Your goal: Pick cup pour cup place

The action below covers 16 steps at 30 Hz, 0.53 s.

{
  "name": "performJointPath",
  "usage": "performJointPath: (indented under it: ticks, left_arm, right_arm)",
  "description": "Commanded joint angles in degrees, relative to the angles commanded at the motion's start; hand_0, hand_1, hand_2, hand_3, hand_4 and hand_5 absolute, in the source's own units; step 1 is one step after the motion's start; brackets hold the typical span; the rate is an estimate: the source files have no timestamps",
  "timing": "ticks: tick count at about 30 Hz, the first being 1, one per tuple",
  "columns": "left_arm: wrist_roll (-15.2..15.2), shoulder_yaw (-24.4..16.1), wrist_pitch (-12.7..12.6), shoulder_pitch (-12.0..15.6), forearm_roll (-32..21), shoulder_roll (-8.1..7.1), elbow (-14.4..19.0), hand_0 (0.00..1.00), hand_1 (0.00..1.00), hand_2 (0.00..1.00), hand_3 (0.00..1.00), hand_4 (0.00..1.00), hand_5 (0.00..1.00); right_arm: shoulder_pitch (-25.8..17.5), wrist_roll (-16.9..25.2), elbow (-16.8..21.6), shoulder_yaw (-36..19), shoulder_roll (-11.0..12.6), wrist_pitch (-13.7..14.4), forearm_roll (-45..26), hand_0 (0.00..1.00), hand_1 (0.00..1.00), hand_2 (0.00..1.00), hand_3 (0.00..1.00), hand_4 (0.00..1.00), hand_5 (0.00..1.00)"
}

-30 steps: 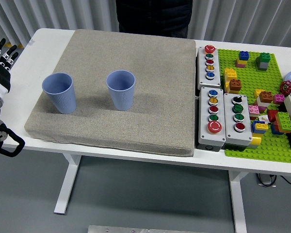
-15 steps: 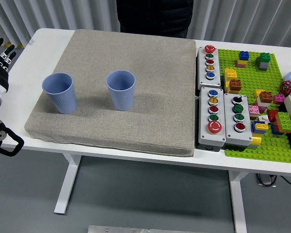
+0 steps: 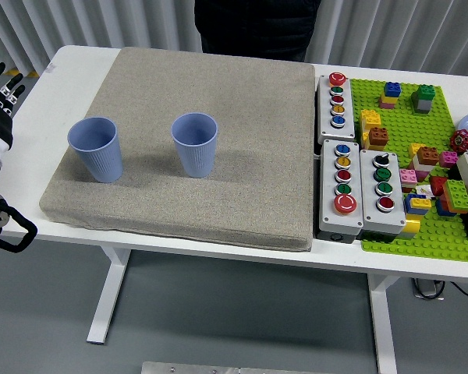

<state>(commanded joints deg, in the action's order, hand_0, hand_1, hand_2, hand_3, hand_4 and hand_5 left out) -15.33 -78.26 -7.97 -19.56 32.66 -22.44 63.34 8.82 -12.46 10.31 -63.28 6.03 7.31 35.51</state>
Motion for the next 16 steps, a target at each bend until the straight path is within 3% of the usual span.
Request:
performJointPath:
  ticks: [16]
  left_arm:
    - [0.20,-0.02,-0.20,-0.28,0.33,-0.10,0.13,0.860,0.849,0.970,0.985,0.820,0.998]
  right_arm:
    - [0.12,0.02,0.00,-0.48,-0.11,0.08,0.14,0.722,0.689,0.739,0.698,0.321,0.292]
